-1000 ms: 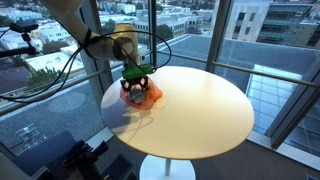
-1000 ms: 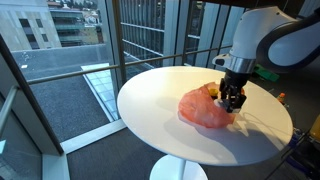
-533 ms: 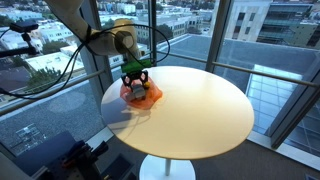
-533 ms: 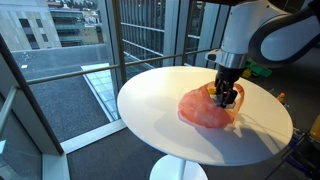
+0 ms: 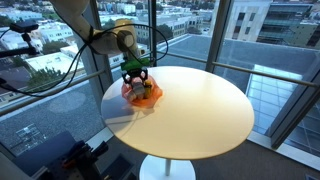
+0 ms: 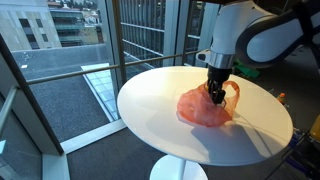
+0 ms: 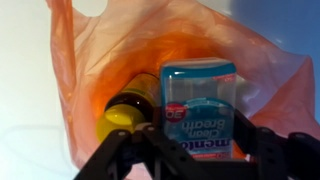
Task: Place the blue and white item in the plastic
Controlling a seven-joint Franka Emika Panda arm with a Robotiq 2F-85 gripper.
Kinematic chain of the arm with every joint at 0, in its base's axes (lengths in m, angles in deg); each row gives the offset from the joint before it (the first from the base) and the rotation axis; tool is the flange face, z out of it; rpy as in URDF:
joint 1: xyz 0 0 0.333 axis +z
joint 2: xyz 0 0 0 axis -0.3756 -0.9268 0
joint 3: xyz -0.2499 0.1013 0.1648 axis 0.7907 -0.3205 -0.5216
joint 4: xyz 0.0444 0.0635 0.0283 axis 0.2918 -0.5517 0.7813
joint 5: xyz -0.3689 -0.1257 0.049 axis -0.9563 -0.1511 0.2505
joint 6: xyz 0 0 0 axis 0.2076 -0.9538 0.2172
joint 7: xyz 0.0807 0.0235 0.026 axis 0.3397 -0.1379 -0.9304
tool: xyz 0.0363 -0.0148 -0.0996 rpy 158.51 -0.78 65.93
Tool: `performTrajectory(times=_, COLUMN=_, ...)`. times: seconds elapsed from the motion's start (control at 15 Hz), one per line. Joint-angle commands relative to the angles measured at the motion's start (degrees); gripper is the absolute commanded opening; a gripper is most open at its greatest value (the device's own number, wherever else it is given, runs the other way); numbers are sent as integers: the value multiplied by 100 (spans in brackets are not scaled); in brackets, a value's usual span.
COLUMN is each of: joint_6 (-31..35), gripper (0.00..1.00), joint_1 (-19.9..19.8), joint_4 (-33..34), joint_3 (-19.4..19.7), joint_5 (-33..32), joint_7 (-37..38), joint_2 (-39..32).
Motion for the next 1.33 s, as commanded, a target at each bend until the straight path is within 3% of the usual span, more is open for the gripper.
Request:
performTrajectory(times=0.0, joint_6=-231, gripper=93, joint_1=48, joint_4=352, joint_3=-29, joint_5=-196, joint_7=347, joint_2=-206)
performTrajectory(times=0.2, joint_6=-250, gripper=100, joint_1=74, joint_4=375, joint_3=-29, joint_5=-210, joint_7=416, joint_2=-219)
performTrajectory(times=0.6, joint_6=-365, gripper=100, joint_1=10, joint_4=245, joint_3=-129, joint_5=-45, joint_7=261, joint_2=-6)
performTrajectory(times=1.27, joint_6=-1317, gripper=100, joint_1=-122, joint_4=6, joint_3=-68, joint_5=-37, joint_7=248, joint_2=817)
